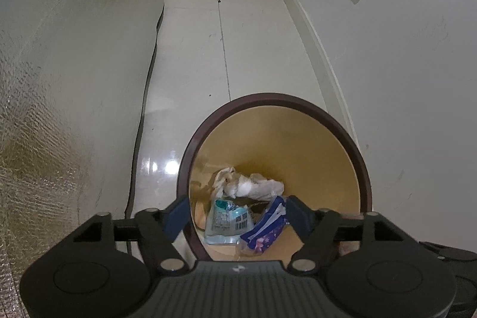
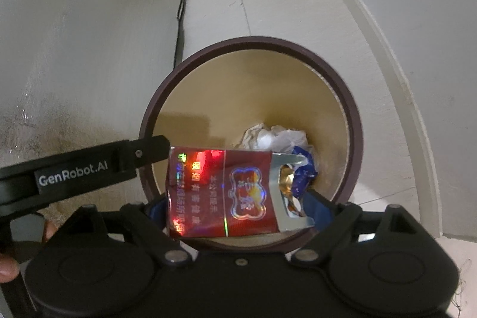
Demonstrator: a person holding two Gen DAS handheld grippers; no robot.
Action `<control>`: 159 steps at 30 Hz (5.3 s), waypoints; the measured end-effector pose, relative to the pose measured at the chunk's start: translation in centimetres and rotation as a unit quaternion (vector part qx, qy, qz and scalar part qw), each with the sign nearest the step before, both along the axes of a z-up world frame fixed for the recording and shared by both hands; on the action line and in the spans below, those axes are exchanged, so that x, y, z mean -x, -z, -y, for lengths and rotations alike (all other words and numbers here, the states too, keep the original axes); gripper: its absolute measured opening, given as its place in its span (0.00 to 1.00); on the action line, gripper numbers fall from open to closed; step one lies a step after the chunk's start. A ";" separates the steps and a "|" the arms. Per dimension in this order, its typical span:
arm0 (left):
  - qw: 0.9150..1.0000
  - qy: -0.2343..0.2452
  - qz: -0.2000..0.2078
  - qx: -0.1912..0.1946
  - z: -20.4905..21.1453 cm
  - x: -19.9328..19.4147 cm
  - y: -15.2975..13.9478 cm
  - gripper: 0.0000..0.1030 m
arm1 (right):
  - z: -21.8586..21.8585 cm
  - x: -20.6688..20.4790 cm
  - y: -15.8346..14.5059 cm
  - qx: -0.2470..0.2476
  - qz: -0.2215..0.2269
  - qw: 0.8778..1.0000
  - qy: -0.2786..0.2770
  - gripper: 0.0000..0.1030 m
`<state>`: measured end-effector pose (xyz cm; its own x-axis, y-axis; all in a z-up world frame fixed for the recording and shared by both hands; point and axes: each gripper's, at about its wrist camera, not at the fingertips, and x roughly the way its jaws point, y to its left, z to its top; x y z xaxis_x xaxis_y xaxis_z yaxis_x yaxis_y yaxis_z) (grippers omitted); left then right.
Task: Collect trash
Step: 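Open the left tool to drop the tan piece while the right tool drops the red pack, then raise both open tools from the bin and move back to the table, then grasp the clear plastic bag with the left tool while the right tool grasps the teal bottle cap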
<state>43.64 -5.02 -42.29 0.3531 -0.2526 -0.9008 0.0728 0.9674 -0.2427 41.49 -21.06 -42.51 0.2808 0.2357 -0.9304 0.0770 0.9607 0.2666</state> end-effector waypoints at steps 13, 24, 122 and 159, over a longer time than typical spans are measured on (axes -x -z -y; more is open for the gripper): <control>0.999 0.003 -0.025 -0.031 -0.2 0.3 0.8 0.95 | 0.4 1.1 0.1 0.029 -0.021 0.998 -0.049 1.00; 0.998 -0.002 -0.038 -0.046 -0.8 0.7 1.0 1.00 | 0.5 1.3 0.4 0.042 -0.022 0.998 -0.045 1.00; 0.955 0.042 0.294 -0.018 0.6 26.2 -36.6 1.00 | 8.4 26.3 -36.9 0.106 0.329 0.938 0.042 1.00; 0.911 -0.095 0.393 -0.074 -22.0 26.2 -49.3 1.00 | -8.9 24.6 -48.0 0.038 0.448 0.888 -0.096 1.00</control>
